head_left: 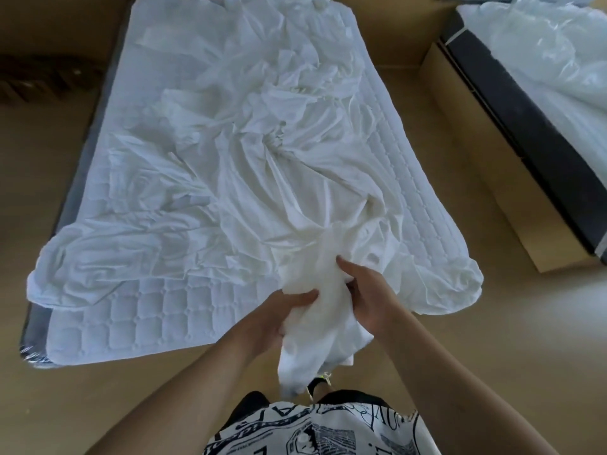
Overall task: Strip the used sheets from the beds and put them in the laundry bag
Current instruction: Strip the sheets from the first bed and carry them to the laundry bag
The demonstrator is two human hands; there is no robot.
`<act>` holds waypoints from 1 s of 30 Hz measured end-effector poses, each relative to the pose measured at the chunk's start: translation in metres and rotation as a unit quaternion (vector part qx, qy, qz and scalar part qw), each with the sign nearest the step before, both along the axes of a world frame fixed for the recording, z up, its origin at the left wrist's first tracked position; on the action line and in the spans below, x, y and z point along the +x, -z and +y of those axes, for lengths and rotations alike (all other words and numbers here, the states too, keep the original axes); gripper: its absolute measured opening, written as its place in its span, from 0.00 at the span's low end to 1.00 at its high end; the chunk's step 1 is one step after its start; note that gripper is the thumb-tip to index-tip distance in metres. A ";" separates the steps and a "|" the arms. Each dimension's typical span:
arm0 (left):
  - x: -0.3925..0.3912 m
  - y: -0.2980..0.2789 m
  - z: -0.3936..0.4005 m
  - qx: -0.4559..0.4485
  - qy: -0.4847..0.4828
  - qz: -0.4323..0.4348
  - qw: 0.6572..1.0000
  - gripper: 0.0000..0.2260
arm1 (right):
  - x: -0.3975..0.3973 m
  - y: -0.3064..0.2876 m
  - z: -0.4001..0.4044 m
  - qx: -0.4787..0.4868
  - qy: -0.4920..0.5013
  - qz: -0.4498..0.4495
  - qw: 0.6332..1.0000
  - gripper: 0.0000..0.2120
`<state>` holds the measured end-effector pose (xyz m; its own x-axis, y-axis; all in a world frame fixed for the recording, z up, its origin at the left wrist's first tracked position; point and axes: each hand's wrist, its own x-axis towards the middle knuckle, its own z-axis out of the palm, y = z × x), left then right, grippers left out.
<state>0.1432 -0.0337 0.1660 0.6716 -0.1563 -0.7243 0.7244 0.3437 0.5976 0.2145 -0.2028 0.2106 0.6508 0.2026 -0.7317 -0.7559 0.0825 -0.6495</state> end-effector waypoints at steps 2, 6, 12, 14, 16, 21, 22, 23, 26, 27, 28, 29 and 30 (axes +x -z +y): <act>0.007 -0.011 -0.001 0.020 -0.042 0.024 0.999 0.16 | 0.002 0.000 -0.001 -0.100 -0.047 -0.043 0.993 0.12; 0.019 -0.036 0.016 -0.004 -0.152 0.068 0.986 0.09 | -0.007 0.010 -0.007 -0.273 -0.149 -0.179 0.933 0.04; 0.015 -0.068 0.042 -0.004 -0.220 0.081 0.972 0.06 | -0.046 0.011 -0.002 -0.435 -0.344 -0.512 0.656 0.62; 0.008 -0.075 0.042 0.003 -0.197 0.073 0.978 0.08 | -0.052 0.014 0.007 -0.436 -0.363 -0.571 0.593 0.69; -0.002 -0.081 0.039 0.019 -0.145 0.055 0.988 0.11 | -0.055 0.012 0.021 -0.400 -0.359 -0.576 0.616 0.62; -0.018 -0.095 0.053 0.237 -0.033 -0.056 0.969 0.13 | -0.068 0.000 0.039 -0.333 -0.233 -0.565 0.718 0.18; -0.020 -0.096 0.060 0.288 -0.017 -0.078 0.954 0.12 | -0.071 -0.008 0.040 -0.331 -0.199 -0.526 0.758 0.13; -0.023 -0.100 0.067 0.316 -0.008 -0.099 0.944 0.10 | -0.072 -0.018 0.040 -0.315 -0.172 -0.468 0.808 0.11; -0.033 -0.110 0.080 0.289 -0.002 -0.159 0.944 0.14 | -0.067 -0.053 0.036 -0.150 -0.052 -0.263 0.952 0.07; -0.036 -0.112 0.082 0.280 -0.002 -0.188 0.942 0.22 | -0.066 -0.065 0.035 -0.092 -0.026 -0.214 0.972 0.06; -0.038 -0.114 0.083 0.270 0.007 -0.218 0.938 0.30 | -0.066 -0.076 0.034 -0.051 -0.018 -0.187 0.981 0.06; -0.040 -0.116 0.081 0.251 0.028 -0.253 0.934 0.35 | -0.066 -0.085 0.034 -0.033 -0.021 -0.176 0.984 0.07; -0.041 -0.118 0.079 0.226 0.056 -0.287 0.929 0.36 | -0.067 -0.093 0.034 -0.029 -0.032 -0.177 0.983 0.08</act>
